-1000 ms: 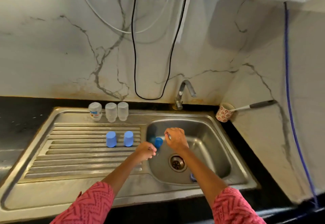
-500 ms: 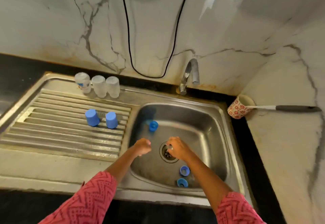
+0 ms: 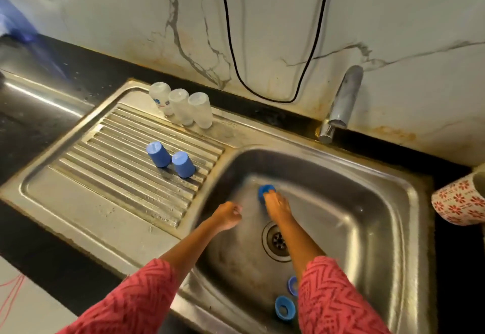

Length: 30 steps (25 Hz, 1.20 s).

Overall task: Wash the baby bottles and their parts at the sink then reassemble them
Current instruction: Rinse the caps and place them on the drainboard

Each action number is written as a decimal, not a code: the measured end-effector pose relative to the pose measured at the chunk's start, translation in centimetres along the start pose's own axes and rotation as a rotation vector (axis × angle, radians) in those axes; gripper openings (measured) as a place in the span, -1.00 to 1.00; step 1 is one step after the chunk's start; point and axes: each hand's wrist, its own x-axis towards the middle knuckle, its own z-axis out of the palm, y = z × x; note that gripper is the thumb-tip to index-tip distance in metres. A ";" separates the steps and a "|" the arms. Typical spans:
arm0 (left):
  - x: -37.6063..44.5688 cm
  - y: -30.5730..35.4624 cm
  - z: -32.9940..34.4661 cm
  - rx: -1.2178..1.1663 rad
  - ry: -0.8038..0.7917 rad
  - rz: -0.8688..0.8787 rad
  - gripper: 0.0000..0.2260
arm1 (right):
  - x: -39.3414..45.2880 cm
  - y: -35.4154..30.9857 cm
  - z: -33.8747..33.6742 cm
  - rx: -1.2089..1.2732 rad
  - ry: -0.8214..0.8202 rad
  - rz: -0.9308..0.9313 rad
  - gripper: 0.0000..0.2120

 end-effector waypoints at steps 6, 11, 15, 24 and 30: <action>0.3 -2.5 -1.3 -0.034 0.043 -0.095 -0.71 | -0.3 -2.9 1.5 0.943 0.028 0.291 -0.72; -1.9 2.1 0.2 -0.236 -0.046 -0.007 -0.40 | -6.9 -1.5 -0.5 1.319 -0.151 0.456 -0.85; -3.2 4.6 0.7 -0.343 -0.088 0.014 -0.55 | -10.1 -2.3 -3.2 1.179 -0.192 0.323 -0.81; -4.8 7.8 -3.5 -0.662 -0.175 0.007 -0.73 | -12.8 0.7 -9.3 0.700 0.348 0.450 -0.54; -2.8 7.8 -5.5 -0.808 -0.260 -0.013 -0.70 | -8.2 -0.7 -17.1 0.609 0.526 0.249 -0.34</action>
